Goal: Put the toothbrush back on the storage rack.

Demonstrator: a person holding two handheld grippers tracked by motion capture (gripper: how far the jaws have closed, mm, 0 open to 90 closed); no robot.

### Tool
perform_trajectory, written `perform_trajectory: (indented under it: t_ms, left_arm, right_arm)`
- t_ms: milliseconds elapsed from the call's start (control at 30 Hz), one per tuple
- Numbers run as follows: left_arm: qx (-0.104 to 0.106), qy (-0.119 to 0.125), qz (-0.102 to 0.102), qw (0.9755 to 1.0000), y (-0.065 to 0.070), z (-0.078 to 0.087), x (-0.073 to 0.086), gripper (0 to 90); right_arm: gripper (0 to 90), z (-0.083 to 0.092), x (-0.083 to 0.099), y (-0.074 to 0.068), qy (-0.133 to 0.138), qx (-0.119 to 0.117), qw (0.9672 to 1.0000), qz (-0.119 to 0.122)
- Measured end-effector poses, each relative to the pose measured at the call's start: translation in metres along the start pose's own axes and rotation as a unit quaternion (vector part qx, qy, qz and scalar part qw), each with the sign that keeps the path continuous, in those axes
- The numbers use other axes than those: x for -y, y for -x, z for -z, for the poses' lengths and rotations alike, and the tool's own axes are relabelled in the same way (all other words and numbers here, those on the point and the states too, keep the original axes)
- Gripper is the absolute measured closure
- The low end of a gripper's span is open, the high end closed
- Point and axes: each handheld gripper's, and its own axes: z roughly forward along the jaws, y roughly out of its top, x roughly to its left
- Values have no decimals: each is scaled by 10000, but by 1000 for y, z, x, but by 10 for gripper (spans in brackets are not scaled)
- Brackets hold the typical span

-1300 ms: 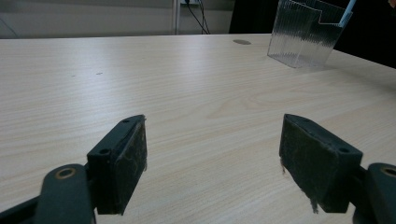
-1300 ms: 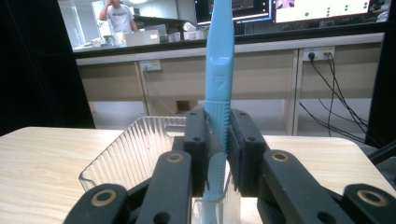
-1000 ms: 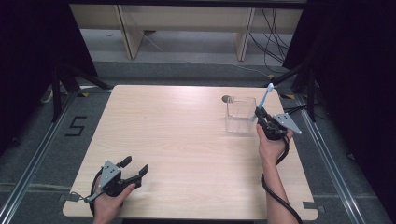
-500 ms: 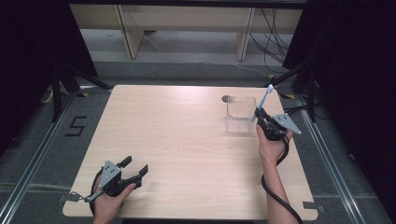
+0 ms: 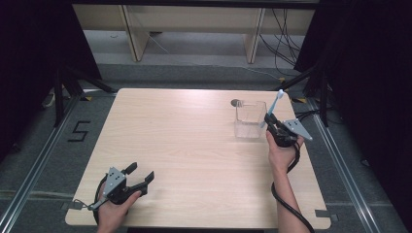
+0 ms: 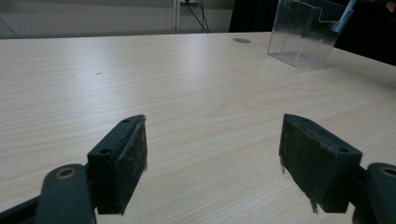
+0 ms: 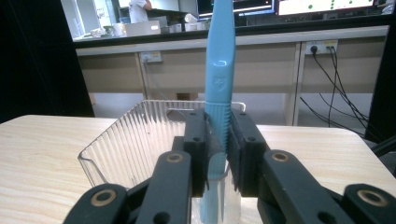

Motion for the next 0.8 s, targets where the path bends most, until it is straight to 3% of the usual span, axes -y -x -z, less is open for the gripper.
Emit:
perform_trajectory:
  t_ms: [300,367,500,533,600,733,800]
  left_arm:
    - [49,83,14,10000,-1,-1,1,230]
    - [49,85,17,10000,-1,-1,1,230]
    - [50,85,19,9999,-1,-1,1,230]
    - [52,85,13,9999,-1,-1,1,230]
    - [51,90,16,9999,-1,-1,1,230]
    - [52,93,14,9999,-1,-1,1,229]
    - [53,94,13,9999,-1,-1,1,229]
  right_arm:
    - [790,0,2,0,-7,32,10000,24]
    - [790,0,2,-2,-45,30,9999,-101]
    - [789,0,3,0,-53,8,10000,47]
    - [789,0,3,-1,-80,10,10000,-44]
    - [789,-1,4,0,-20,-5,10000,37]
    - [784,-1,5,-1,-41,-23,10000,-28]
    - [771,0,6,0,-112,13,9999,79]
